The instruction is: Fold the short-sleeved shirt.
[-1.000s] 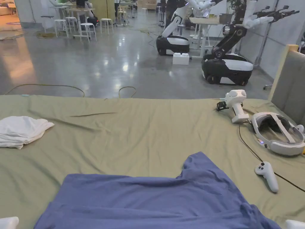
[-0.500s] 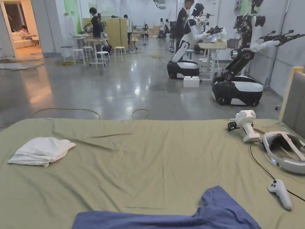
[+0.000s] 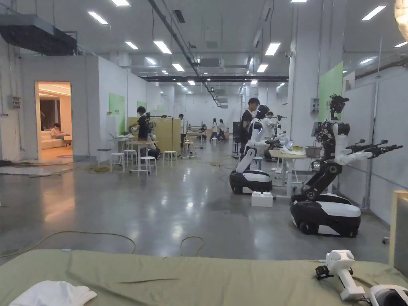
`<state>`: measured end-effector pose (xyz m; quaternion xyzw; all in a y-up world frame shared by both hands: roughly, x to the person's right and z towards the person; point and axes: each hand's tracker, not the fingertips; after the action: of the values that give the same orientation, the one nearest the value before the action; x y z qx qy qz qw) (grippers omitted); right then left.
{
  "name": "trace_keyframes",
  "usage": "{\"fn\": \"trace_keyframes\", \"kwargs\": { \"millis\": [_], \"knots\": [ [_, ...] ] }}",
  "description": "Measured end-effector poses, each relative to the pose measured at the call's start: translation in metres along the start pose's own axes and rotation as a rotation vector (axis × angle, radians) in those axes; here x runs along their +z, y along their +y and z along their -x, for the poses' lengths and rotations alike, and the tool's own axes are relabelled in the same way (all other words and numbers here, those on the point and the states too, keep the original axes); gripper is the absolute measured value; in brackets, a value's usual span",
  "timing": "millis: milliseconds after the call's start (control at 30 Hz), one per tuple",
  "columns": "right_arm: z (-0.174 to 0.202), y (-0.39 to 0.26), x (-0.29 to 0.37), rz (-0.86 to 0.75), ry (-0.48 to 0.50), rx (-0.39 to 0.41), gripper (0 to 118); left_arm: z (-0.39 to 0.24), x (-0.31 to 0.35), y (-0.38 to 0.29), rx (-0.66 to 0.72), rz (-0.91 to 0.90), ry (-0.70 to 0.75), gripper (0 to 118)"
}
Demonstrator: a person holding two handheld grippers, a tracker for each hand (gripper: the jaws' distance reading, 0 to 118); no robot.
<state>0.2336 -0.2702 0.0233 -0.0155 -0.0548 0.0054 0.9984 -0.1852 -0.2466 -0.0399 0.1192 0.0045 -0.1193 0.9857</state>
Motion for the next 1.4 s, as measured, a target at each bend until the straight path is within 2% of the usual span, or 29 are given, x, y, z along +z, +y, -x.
{"fn": "trace_keyframes", "kwargs": {
  "millis": [67,167,200,233,267,300,433,667,867,933,1000,1033,1067,1100,1267,1367,1400],
  "knots": [
    [0.010,0.002,0.002,-0.006,0.035,0.011,71,-0.008,0.004,0.005,0.029,0.024,-0.039,92],
    [0.019,0.006,0.005,0.015,0.098,-0.021,70,-0.016,0.008,0.013,0.086,0.056,-0.097,88],
    [0.019,0.003,0.004,0.014,0.104,-0.025,64,-0.018,0.009,0.014,0.074,0.060,-0.115,79],
    [0.020,0.002,0.005,0.016,0.111,-0.022,49,-0.017,0.009,0.015,0.065,0.070,-0.137,61],
    [0.021,0.002,0.006,0.016,0.113,-0.017,16,-0.017,0.010,0.016,0.067,0.071,-0.161,29],
    [0.025,0.002,0.005,0.025,0.095,-0.007,0,-0.018,0.010,0.017,0.074,0.076,-0.159,0],
    [0.022,-0.025,0.004,0.024,0.065,-0.029,0,-0.016,0.010,0.010,0.102,0.105,-0.169,0],
    [0.013,-0.028,-0.005,0.024,0.058,-0.055,0,-0.002,-0.007,0.002,0.230,0.164,-0.212,0],
    [0.009,-0.035,-0.016,0.079,0.079,-0.082,0,0.011,-0.051,-0.045,0.354,0.381,-0.279,0],
    [0.007,-0.046,-0.020,0.108,0.079,-0.095,0,0.010,-0.073,-0.070,0.398,0.462,-0.315,13],
    [0.002,-0.056,-0.025,0.162,0.119,-0.148,0,0.005,-0.106,-0.100,0.424,0.574,-0.324,28],
    [-0.001,-0.064,-0.028,0.174,0.158,-0.185,0,-0.001,-0.128,-0.118,0.444,0.639,-0.348,58],
    [-0.003,-0.071,-0.031,0.187,0.176,-0.217,0,-0.008,-0.146,-0.135,0.445,0.691,-0.376,82],
    [-0.004,-0.079,-0.035,0.216,0.175,-0.246,0,-0.016,-0.166,-0.156,0.447,0.716,-0.398,93],
    [-0.004,-0.095,-0.046,0.334,0.112,-0.238,0,-0.053,-0.274,-0.283,0.340,1.009,-0.396,93],
    [-0.017,-0.107,-0.042,0.398,0.128,-0.344,0,-0.073,-0.314,-0.352,0.294,1.158,-0.339,91],
    [-0.020,-0.107,-0.038,0.411,0.124,-0.352,0,-0.077,-0.323,-0.372,0.258,1.210,-0.313,90]
  ]
}}
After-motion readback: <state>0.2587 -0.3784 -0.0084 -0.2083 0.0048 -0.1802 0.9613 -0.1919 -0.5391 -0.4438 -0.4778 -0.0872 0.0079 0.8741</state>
